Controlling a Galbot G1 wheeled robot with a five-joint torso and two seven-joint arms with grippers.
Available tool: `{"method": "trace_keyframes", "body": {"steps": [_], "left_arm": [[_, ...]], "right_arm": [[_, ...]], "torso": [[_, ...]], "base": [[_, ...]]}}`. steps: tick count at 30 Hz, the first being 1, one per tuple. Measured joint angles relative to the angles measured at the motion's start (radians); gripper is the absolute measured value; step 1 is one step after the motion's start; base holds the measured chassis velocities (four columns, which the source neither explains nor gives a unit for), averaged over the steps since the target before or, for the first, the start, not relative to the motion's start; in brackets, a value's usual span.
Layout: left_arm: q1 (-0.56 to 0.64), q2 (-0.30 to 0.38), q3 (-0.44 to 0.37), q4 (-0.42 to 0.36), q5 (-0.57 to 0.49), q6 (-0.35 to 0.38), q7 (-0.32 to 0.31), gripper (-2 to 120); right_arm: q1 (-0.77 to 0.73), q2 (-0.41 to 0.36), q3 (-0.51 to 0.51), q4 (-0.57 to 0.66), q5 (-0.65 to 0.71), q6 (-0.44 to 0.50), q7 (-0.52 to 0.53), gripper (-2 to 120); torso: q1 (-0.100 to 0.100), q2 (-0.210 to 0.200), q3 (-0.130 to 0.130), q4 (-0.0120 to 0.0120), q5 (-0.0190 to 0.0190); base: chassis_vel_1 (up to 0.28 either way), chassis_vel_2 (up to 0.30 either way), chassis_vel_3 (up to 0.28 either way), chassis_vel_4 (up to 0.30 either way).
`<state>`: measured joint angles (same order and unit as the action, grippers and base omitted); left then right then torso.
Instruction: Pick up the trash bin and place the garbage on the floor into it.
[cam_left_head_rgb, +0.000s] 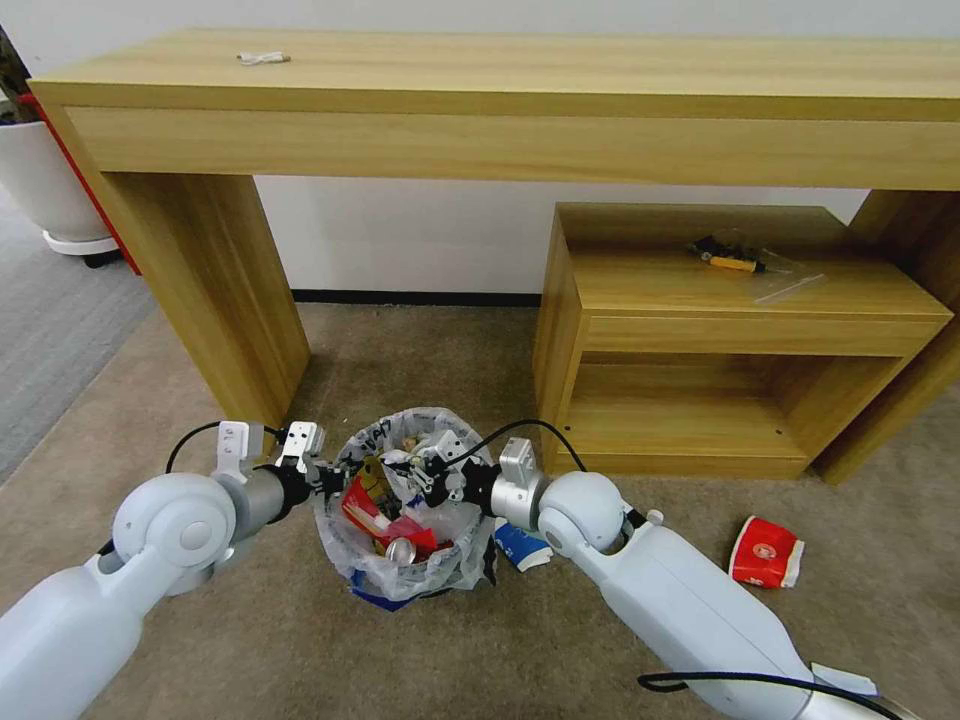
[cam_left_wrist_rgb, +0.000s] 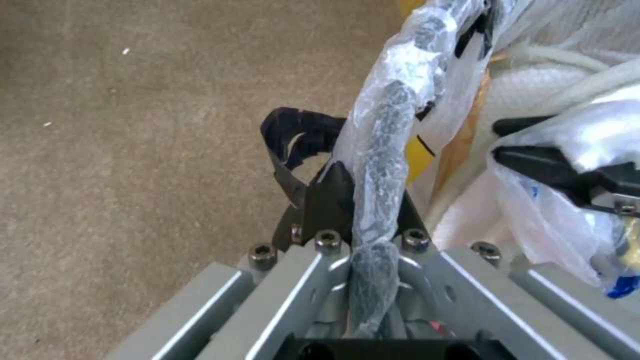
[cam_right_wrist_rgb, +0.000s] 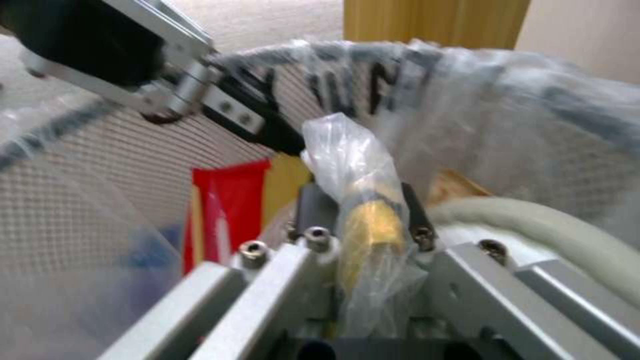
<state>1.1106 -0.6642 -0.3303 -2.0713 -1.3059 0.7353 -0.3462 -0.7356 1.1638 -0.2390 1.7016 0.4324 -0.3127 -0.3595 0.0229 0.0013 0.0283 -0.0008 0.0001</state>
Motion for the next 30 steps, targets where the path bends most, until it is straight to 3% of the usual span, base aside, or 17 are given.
{"method": "trace_keyframes", "body": {"steps": [8, 12, 15, 19, 23, 24, 30], "left_arm": [[0.049, -0.001, -0.039, 0.001, 0.0, 0.0, 0.006, 0], [0.047, -0.006, -0.036, 0.007, 0.008, 0.0, 0.001, 0], [0.043, -0.013, -0.026, 0.017, 0.021, 0.0, 0.001, 0], [0.044, -0.018, -0.028, 0.028, 0.042, 0.0, 0.006, 0], [0.079, -0.027, -0.064, 0.049, 0.113, 0.0, 0.045, 0], [0.109, -0.031, -0.096, 0.061, 0.18, 0.0, 0.103, 0], [0.238, -0.048, -0.215, 0.08, 0.287, 0.0, 0.22, 0]], "right_arm": [[-0.025, -0.011, 0.033, 0.048, 0.049, 0.002, 0.007, 44], [-0.025, -0.018, 0.046, 0.06, 0.06, 0.004, 0.008, 52], [-0.025, -0.021, 0.065, 0.08, 0.074, 0.006, 0.008, 68], [-0.029, -0.022, 0.09, 0.094, 0.084, 0.009, 0.015, 78], [-0.068, -0.026, 0.173, 0.128, 0.114, 0.016, 0.062, 92], [-0.103, -0.035, 0.22, 0.136, 0.12, 0.017, 0.076, 97], [-0.242, -0.1, 0.36, 0.136, 0.112, 0.066, 0.111, 100]], "torso": [[0.0, 0.0, 0.0, -0.0001, 0.0], [0.0, 0.0, 0.0, -0.0001, 0.0], [0.0, 0.0, 0.0, -0.0001, 0.0], [0.0, 0.0, 0.0, 0.0, 0.0], [0.0, 0.0, 0.0, 0.0001, 0.0], [0.0, 0.0, 0.0, 0.0001, 0.0], [0.0, 0.0, 0.0, -0.0003, 0.0001]], "base": [[0.0, 0.0, 0.0, 0.0], [0.0, 0.0, 0.0, 0.0], [0.0, 0.0, 0.0, 0.0], [0.0, 0.0, 0.0, 0.0], [0.0, 0.0, 0.0, 0.0], [0.0, 0.0, 0.0, 0.0], [0.0, 0.0, 0.0, 0.0]]}}
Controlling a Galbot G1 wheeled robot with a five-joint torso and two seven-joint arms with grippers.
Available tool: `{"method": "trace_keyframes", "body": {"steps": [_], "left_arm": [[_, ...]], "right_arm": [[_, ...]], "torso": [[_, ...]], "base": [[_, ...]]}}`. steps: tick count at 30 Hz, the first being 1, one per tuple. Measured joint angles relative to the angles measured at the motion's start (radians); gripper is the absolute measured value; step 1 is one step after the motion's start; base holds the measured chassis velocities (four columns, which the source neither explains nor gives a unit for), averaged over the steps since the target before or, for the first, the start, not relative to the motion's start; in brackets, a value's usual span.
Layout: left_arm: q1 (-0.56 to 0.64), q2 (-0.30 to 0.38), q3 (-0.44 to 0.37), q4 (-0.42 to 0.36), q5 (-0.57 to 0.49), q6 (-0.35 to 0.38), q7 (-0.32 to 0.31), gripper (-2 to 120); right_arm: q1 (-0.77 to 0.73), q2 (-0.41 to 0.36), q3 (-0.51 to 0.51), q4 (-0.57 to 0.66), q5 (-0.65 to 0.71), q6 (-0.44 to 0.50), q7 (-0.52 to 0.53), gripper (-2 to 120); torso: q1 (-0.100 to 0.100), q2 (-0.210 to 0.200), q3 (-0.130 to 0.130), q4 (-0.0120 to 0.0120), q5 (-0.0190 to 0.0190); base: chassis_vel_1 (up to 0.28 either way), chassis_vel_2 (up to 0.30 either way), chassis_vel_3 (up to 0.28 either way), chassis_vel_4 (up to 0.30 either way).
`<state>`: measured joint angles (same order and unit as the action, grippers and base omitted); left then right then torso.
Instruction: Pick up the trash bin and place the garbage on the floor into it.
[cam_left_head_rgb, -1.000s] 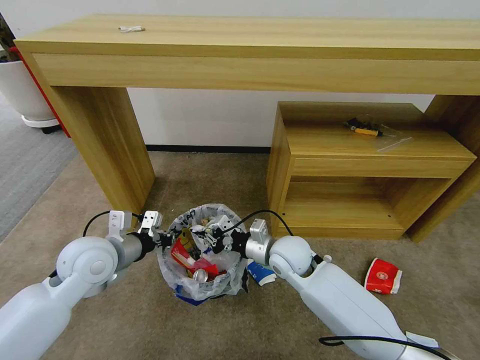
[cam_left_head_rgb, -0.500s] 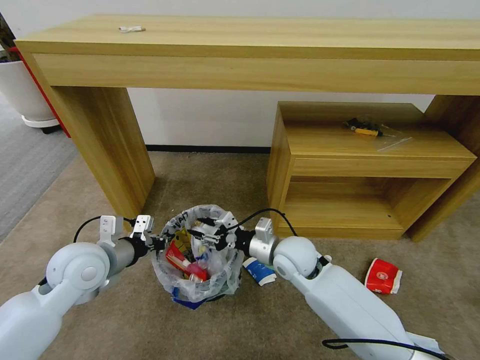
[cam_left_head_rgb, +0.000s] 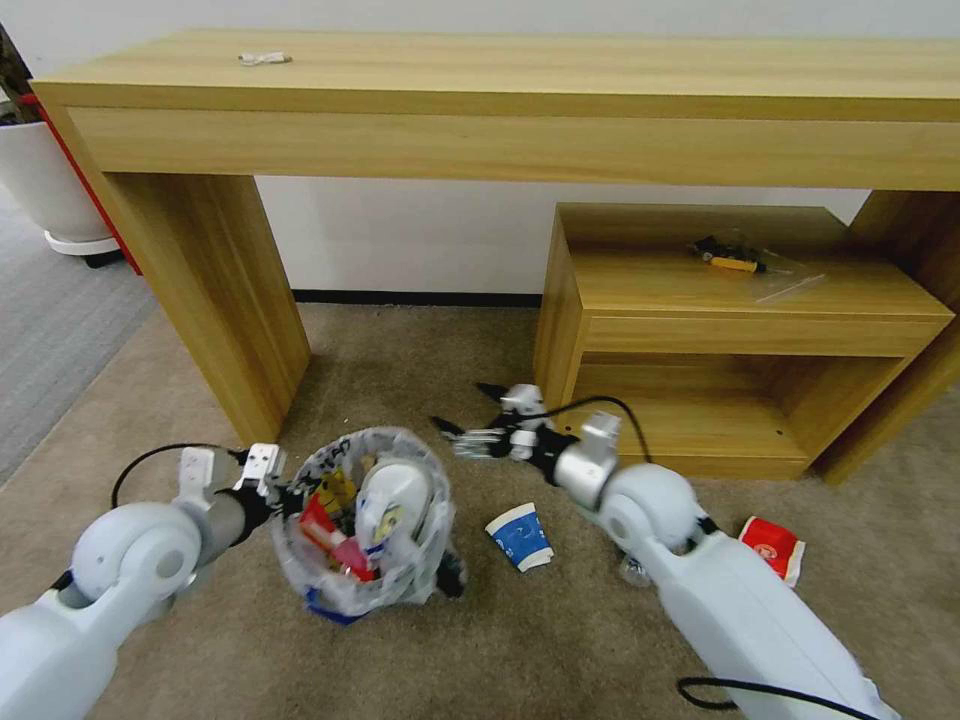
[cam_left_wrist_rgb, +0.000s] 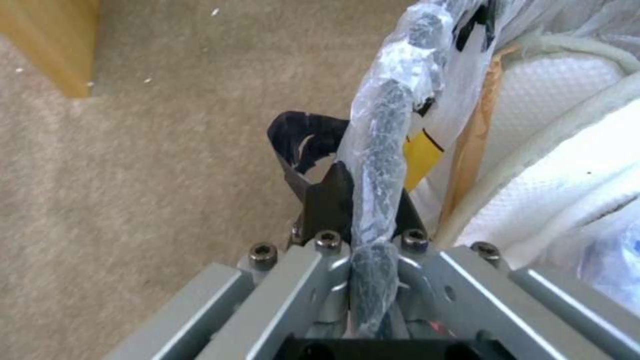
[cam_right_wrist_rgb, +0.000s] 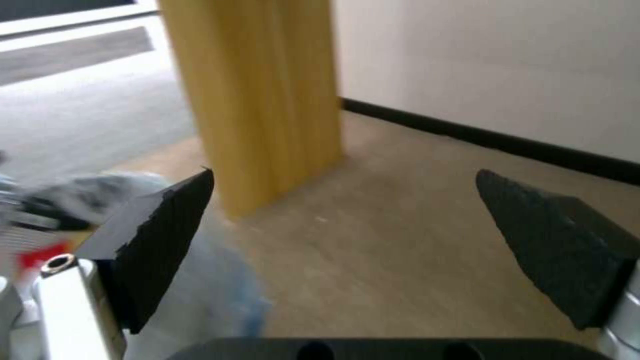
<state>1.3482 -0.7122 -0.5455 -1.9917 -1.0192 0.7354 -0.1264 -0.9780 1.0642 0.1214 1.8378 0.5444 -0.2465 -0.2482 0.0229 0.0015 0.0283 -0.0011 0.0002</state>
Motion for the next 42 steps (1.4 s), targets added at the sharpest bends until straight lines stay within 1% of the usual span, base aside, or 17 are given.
{"method": "trace_keyframes", "body": {"steps": [1, 3, 4, 6, 8, 9, 12, 18, 20, 33, 42], "left_arm": [[0.0, 0.0, 0.0, 0.0, 0.0, 0.0, 0.0, 0], [0.027, -0.005, -0.021, 0.006, 0.028, 0.0, 0.026, 0], [0.047, -0.013, -0.037, 0.009, 0.046, 0.0, 0.045, 0], [0.054, -0.02, -0.043, 0.011, 0.056, 0.0, 0.051, 0], [0.065, -0.039, -0.059, 0.02, 0.106, 0.0, 0.076, 0], [0.065, -0.039, -0.059, 0.02, 0.106, 0.0, 0.076, 0], [0.069, -0.058, -0.067, 0.023, 0.126, 0.0, 0.085, 0], [0.065, -0.073, -0.066, 0.023, 0.131, 0.0, 0.085, 0], [0.065, -0.075, -0.058, 0.019, 0.132, 0.0, 0.084, 0], [0.071, -0.073, -0.055, 0.007, 0.132, 0.0, 0.083, 0], [0.078, -0.075, -0.062, 0.002, 0.139, 0.0, 0.093, 0]], "right_arm": [[0.0, 0.0, 0.0, 0.0, 0.0, 0.0, 0.0, 100], [-0.039, -0.007, 0.034, -0.004, -0.008, 0.017, 0.01, 100], [-0.082, -0.006, 0.073, -0.01, -0.022, 0.027, 0.015, 100], [-0.103, -0.002, 0.091, -0.014, -0.027, 0.03, 0.016, 100], [-0.183, 0.018, 0.156, -0.035, -0.045, 0.037, 0.028, 100], [-0.183, 0.018, 0.156, -0.035, -0.045, 0.037, 0.028, 100], [-0.272, 0.031, 0.219, -0.069, -0.059, 0.047, 0.029, 100], [-0.308, 0.042, 0.243, -0.09, -0.059, 0.052, 0.029, 100], [-0.324, 0.061, 0.257, -0.104, -0.06, 0.057, 0.027, 100], [-0.347, 0.086, 0.274, -0.107, -0.069, 0.069, 0.016, 100], [-0.364, 0.091, 0.275, -0.105, -0.09, 0.071, 0.007, 100]], "torso": [[0.0, 0.0, 0.0, 0.0, 0.0], [0.0, 0.0, 0.0, 0.0004, 0.0001], [0.0, 0.0, 0.0, 0.0005, 0.0], [0.0, 0.0, 0.0, 0.0006, 0.0], [0.0, 0.0, 0.0, 0.0002, 0.0001], [0.0, 0.0, 0.0, 0.0002, 0.0001], [0.0, 0.0, 0.0, 0.0, 0.0001], [0.0, 0.0, 0.0, 0.0, -0.0001], [0.0, 0.0, 0.0, 0.0003, 0.0001], [0.0, 0.0, 0.0, 0.0003, 0.0], [0.0, 0.0, 0.0, 0.0004, -0.0001]], "base": [[0.0, 0.0, 0.0, 0.0], [0.0, 0.0, 0.0, 0.0], [0.0, 0.0, 0.0, 0.0], [0.0, 0.0, 0.0, 0.0], [0.0, 0.0, 0.0, 0.0], [0.0, 0.0, 0.0, 0.0], [0.0, 0.0, 0.0, 0.0], [0.0, 0.0, 0.0, 0.0], [0.0, 0.0, 0.0, 0.0], [0.0, 0.0, 0.0, 0.0], [-0.15, 0.132, 0.141, -0.129]]}}
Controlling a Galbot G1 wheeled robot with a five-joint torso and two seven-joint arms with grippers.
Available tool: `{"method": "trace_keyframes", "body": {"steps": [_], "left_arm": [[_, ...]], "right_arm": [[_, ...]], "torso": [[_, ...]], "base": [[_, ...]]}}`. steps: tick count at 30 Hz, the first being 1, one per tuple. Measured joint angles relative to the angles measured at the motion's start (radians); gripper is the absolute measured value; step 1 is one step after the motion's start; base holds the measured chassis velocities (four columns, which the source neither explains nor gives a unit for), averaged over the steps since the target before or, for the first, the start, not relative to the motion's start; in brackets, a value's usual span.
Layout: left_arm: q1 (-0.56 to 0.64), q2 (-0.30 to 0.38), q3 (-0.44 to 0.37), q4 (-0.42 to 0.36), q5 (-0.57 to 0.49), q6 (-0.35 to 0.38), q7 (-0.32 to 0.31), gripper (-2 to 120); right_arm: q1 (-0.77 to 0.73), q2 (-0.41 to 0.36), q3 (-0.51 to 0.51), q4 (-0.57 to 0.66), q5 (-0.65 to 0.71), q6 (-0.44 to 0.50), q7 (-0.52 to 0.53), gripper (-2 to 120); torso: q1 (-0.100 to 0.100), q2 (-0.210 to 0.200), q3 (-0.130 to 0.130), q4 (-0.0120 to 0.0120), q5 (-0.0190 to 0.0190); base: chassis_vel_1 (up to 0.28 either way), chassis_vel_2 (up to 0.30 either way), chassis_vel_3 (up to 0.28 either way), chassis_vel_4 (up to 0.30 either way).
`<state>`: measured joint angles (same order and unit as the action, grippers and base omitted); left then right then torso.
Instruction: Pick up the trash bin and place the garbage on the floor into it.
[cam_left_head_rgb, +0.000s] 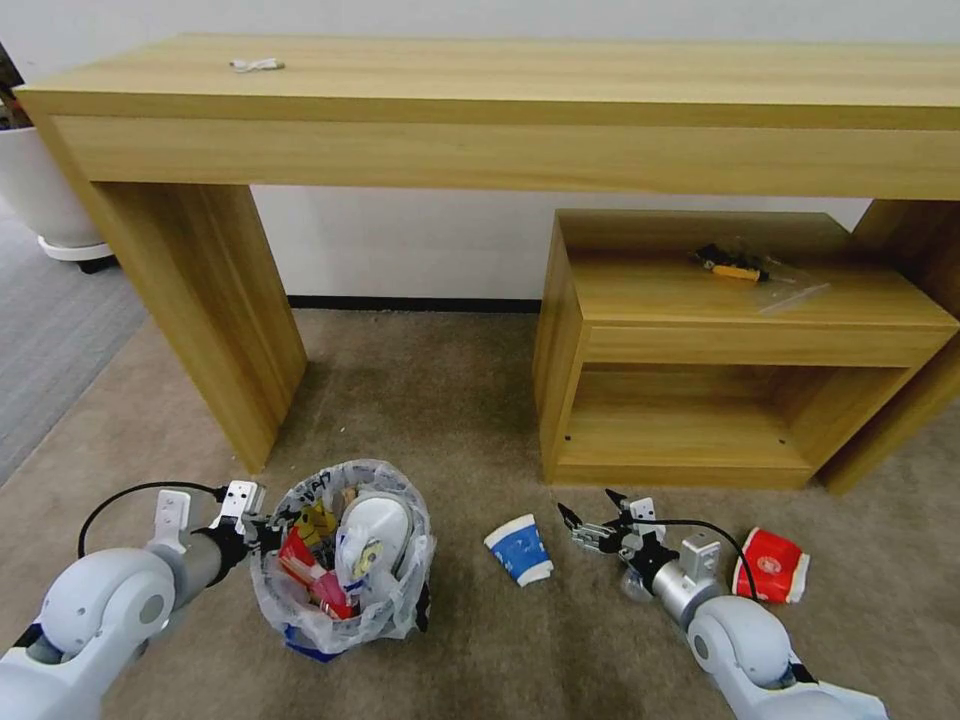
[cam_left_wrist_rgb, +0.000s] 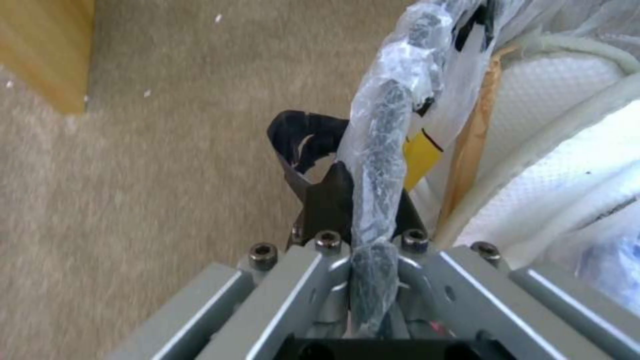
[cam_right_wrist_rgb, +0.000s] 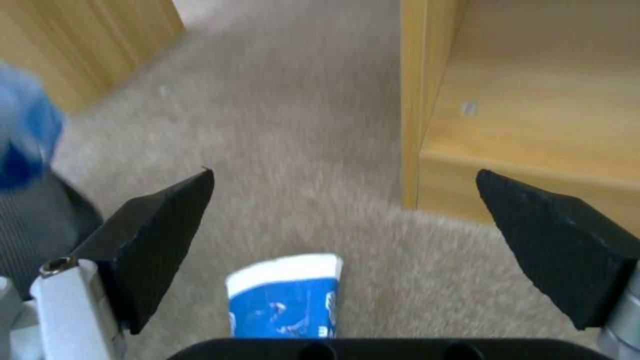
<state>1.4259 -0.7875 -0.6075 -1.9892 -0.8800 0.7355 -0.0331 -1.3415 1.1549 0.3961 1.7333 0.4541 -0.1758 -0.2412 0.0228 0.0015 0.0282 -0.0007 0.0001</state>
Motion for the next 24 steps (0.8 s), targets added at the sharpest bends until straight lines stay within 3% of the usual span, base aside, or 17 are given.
{"method": "trace_keyframes", "body": {"steps": [7, 13, 15, 22, 24], "left_arm": [[0.006, -0.02, -0.006, -0.001, 0.015, 0.0, 0.013, 0], [0.023, -0.017, -0.024, -0.022, 0.015, 0.0, 0.014, 0], [0.034, -0.008, -0.035, -0.031, 0.015, 0.0, 0.019, 0], [0.033, -0.009, -0.034, -0.034, 0.015, 0.0, 0.026, 0], [0.028, -0.012, -0.03, -0.034, 0.014, 0.0, 0.031, 0]], "right_arm": [[0.009, -0.003, -0.032, -0.035, -0.01, -0.036, 0.004, 100], [0.103, 0.03, -0.134, -0.22, -0.021, -0.102, -0.021, 100], [0.173, 0.085, -0.176, -0.332, -0.094, -0.11, -0.04, 100], [0.268, 0.151, -0.221, -0.474, -0.174, -0.111, -0.044, 100], [0.319, 0.182, -0.244, -0.571, -0.224, -0.122, -0.044, 100]], "torso": [[0.0, 0.0, 0.001, -0.0006, -0.0003], [0.0, 0.0, 0.0, -0.0001, -0.0001], [0.0, 0.0, 0.0, 0.0001, 0.0], [0.0, 0.0, 0.0, -0.0003, 0.0], [0.0, 0.0, 0.0, -0.0001, -0.0001]], "base": [[-0.048, 0.046, 0.066, -0.062], [0.0, 0.0, 0.0, 0.0], [0.0, 0.0, 0.0, 0.0], [0.0, 0.0, 0.0, 0.0], [0.0, 0.0, 0.0, 0.0]]}}
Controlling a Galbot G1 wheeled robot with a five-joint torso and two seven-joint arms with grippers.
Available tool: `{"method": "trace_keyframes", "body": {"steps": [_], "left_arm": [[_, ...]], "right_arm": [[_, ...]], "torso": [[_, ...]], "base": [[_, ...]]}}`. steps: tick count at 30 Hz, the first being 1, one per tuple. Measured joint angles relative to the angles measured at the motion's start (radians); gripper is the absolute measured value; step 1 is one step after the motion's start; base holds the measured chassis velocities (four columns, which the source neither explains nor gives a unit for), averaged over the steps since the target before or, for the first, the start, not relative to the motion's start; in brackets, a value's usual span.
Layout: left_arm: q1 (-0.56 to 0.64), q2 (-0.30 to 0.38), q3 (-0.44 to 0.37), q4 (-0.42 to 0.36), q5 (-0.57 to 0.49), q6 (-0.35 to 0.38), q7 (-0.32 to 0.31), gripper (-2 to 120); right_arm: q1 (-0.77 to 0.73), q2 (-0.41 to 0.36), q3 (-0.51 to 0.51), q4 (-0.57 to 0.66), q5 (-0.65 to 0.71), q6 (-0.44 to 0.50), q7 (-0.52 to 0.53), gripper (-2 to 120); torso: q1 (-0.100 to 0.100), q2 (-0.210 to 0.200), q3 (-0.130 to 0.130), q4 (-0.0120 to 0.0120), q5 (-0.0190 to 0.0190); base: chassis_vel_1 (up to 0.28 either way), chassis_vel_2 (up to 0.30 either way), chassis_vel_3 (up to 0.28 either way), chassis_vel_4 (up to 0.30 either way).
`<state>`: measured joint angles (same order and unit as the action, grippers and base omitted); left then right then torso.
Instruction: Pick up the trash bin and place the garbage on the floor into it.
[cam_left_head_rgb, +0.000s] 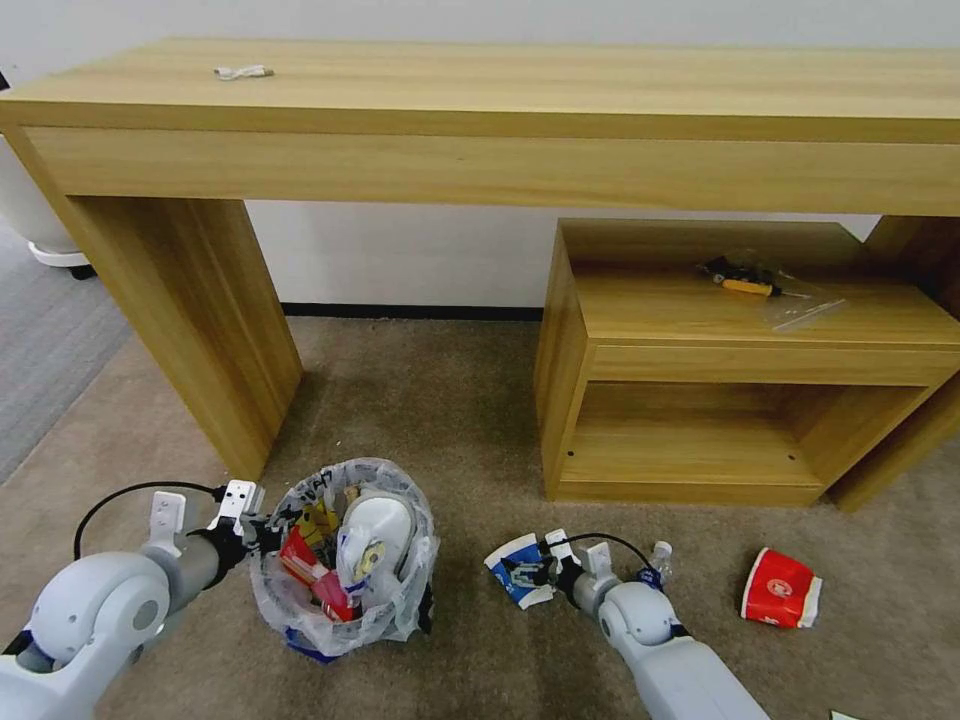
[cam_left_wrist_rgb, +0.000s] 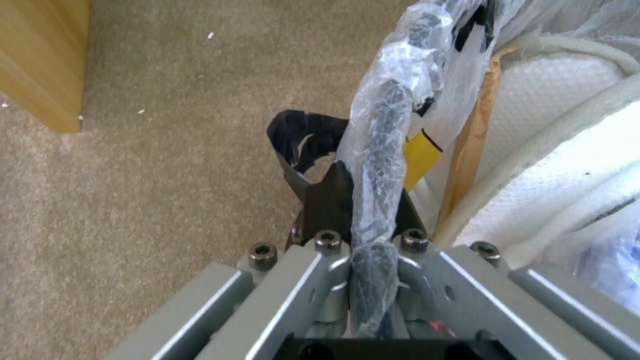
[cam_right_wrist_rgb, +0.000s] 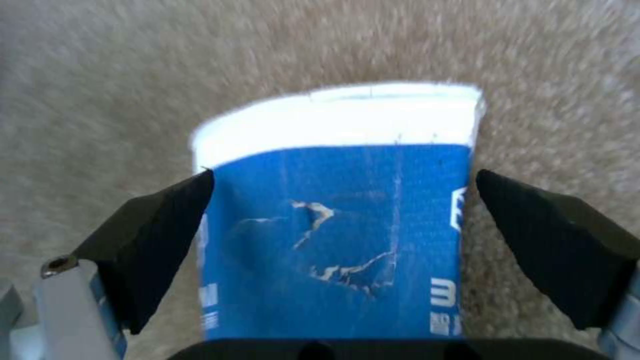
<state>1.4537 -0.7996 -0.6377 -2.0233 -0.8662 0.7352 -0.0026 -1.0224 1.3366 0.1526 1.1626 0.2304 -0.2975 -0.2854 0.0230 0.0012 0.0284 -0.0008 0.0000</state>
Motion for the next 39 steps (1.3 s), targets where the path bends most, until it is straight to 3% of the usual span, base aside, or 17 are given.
{"method": "trace_keyframes", "body": {"steps": [6, 15, 32, 39], "left_arm": [[0.005, 0.005, -0.002, -0.012, -0.001, 0.0, 0.008, 0], [0.007, -0.005, 0.004, -0.019, 0.0, 0.0, 0.009, 0], [-0.002, 0.002, 0.013, -0.031, -0.002, 0.0, 0.0, 0], [0.003, 0.0, 0.013, -0.038, -0.002, 0.0, -0.005, 0]], "right_arm": [[0.061, 0.046, -0.001, -0.113, -0.029, -0.005, -0.002, 100], [0.077, 0.055, -0.01, -0.134, -0.027, -0.021, -0.005, 99], [0.016, 0.047, -0.025, -0.065, -0.008, -0.021, -0.018, 61], [-0.018, 0.029, -0.02, -0.007, -0.011, -0.009, 0.004, 37]], "torso": [[0.0, 0.0, 0.0, -0.0005, -0.0007], [0.0, 0.001, 0.0, -0.0006, -0.0009], [0.0, 0.0, 0.0, 0.0006, 0.0005], [0.0, 0.0, 0.001, 0.0008, 0.0011]], "base": [[0.0, 0.0, 0.0, 0.0], [0.0, 0.0, 0.0, 0.0], [0.0, 0.0, 0.0, 0.0], [0.0, 0.0, 0.0, 0.0]]}}
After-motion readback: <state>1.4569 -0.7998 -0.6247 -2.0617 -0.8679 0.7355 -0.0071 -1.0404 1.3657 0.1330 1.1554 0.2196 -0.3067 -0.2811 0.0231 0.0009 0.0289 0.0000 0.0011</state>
